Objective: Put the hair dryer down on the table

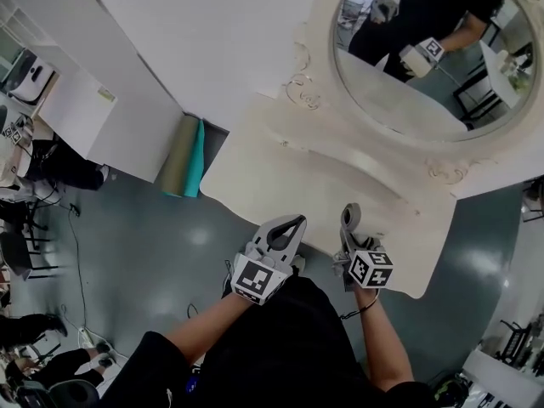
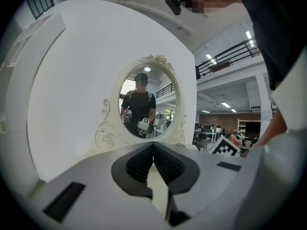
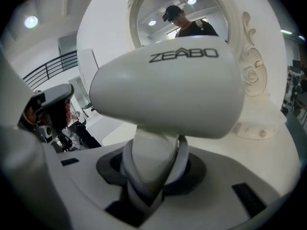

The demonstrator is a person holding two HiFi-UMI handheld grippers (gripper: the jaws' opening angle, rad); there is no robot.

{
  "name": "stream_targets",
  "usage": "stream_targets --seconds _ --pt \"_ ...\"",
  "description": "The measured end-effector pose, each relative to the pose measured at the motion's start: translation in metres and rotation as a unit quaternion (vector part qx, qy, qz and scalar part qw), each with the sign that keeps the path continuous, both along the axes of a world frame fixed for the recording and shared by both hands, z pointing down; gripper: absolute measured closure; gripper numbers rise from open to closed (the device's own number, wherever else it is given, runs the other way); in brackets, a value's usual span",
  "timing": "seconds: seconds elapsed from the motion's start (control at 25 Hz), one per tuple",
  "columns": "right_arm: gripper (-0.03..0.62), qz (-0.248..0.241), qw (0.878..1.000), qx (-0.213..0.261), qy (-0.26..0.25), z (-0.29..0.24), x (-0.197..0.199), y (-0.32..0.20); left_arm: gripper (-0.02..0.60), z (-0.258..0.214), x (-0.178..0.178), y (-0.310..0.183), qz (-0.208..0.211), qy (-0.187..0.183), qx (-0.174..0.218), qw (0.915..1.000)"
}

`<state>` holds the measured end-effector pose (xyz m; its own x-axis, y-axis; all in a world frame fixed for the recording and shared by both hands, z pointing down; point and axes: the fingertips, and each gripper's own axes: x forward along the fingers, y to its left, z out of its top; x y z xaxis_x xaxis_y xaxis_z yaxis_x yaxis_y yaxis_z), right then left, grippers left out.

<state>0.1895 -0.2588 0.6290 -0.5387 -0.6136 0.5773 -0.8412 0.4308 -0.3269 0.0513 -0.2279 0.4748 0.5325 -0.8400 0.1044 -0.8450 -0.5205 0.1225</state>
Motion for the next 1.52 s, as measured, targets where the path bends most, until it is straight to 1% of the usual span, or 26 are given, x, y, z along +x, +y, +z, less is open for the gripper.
stream_targets --seconds 0.12,0.32,0.48,0.64,0.76,0.84,1.16,1.52 --pt "0.430 -0.021 0.999 -0.009 0.026 0.018 -0.001 -0.012 0.568 0.000 0.003 -0.003 0.003 0.007 -0.001 1.0000" --pt "0.430 -0.046 0.997 -0.042 0.055 0.056 0.000 -0.023 0.568 0.006 0.006 0.000 0.002 0.009 -0.008 0.9999" --pt "0.430 -0.054 0.994 -0.070 0.058 0.079 0.000 -0.032 0.568 0.004 0.004 0.000 0.000 0.021 -0.008 0.9997" --pt "0.430 -0.066 0.991 -0.092 0.071 0.096 0.000 -0.040 0.568 0.007 0.001 0.001 -0.003 0.017 -0.014 0.9998" --pt "0.430 -0.074 0.988 -0.110 0.083 0.109 0.001 -0.045 0.568 0.012 -0.002 0.003 -0.013 0.023 -0.019 0.9995" --pt "0.430 -0.076 0.986 -0.121 0.088 0.117 0.000 -0.047 0.568 0.019 -0.003 0.005 -0.019 0.027 -0.025 0.9991" --pt "0.428 -0.088 0.979 -0.147 0.110 0.137 0.002 -0.055 0.568 0.017 0.000 0.004 -0.018 0.021 -0.030 0.9992" --pt "0.425 -0.078 0.974 -0.169 0.132 0.147 0.005 -0.061 0.568 0.021 0.006 0.012 -0.022 0.024 -0.044 0.9985"
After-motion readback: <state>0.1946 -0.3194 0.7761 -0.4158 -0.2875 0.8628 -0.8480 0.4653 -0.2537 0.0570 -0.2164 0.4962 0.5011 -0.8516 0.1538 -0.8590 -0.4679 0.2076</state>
